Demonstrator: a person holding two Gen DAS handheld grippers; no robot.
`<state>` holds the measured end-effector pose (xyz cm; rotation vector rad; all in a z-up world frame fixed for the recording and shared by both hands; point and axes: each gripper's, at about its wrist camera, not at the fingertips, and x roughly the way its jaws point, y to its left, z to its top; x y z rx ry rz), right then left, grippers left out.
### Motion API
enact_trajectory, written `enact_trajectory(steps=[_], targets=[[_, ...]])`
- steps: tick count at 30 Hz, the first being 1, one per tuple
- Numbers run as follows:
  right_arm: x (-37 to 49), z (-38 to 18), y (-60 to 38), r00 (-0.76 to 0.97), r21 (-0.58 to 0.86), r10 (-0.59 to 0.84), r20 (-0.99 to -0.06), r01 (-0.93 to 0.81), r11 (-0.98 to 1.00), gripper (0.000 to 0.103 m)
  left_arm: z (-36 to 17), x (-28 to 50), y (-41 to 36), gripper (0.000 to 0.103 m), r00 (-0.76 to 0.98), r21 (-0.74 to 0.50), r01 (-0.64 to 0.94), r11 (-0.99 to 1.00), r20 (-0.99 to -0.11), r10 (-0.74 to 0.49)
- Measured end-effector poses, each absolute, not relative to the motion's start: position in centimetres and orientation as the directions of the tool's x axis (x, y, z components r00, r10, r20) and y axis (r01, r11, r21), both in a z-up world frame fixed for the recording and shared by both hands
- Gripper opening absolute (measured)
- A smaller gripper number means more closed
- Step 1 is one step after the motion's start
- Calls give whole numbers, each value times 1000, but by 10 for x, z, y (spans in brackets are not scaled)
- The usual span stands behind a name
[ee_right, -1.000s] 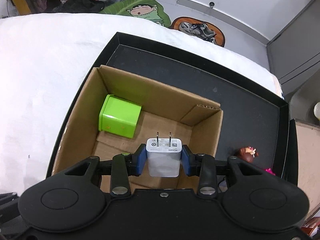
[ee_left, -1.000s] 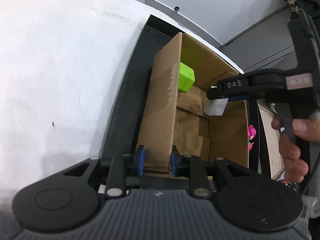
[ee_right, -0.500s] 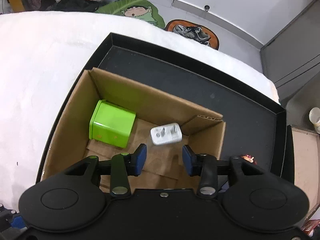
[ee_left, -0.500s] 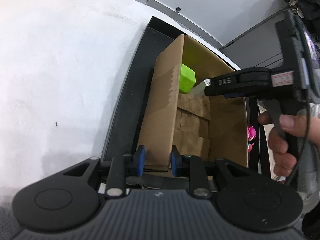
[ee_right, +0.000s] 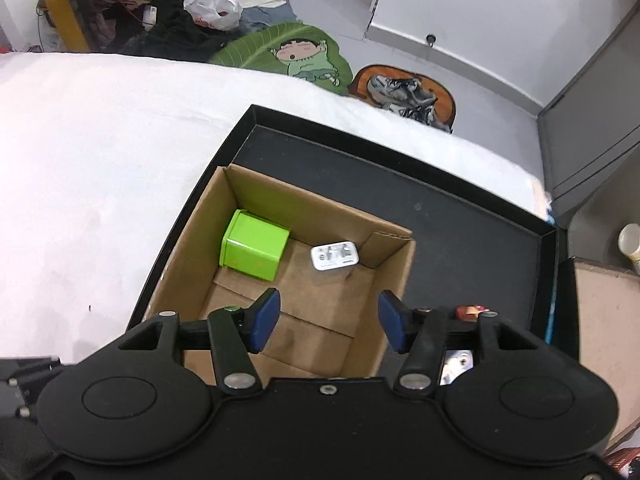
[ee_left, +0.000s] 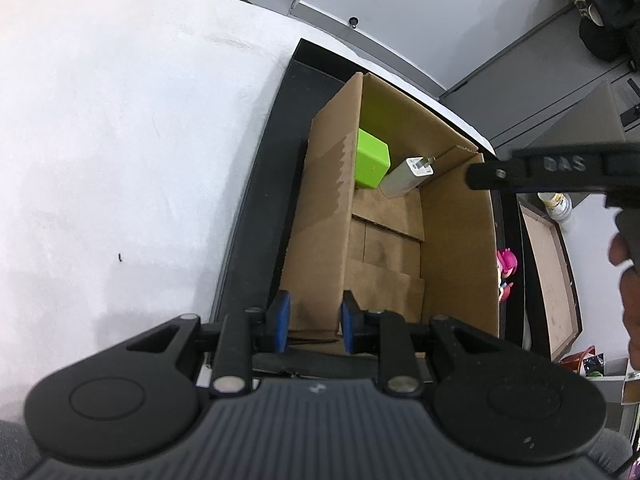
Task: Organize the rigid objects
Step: 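Open the right gripper to drop the charger into the box, then raise the right gripper and move it back toward the toy figures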
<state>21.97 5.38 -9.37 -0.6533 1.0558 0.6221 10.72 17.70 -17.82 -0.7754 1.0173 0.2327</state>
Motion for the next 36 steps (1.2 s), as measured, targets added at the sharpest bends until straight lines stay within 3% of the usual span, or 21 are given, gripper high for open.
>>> enact_trajectory(steps=[13, 36], targets=[[208, -66, 18, 400, -199, 189, -897, -746, 635, 69, -169, 104, 174, 24, 527, -449, -510, 734, -837, -146], [238, -74, -81, 420, -106, 232, -877, -642, 760, 73, -173, 104, 173, 21, 535, -445, -490, 750, -832, -144]])
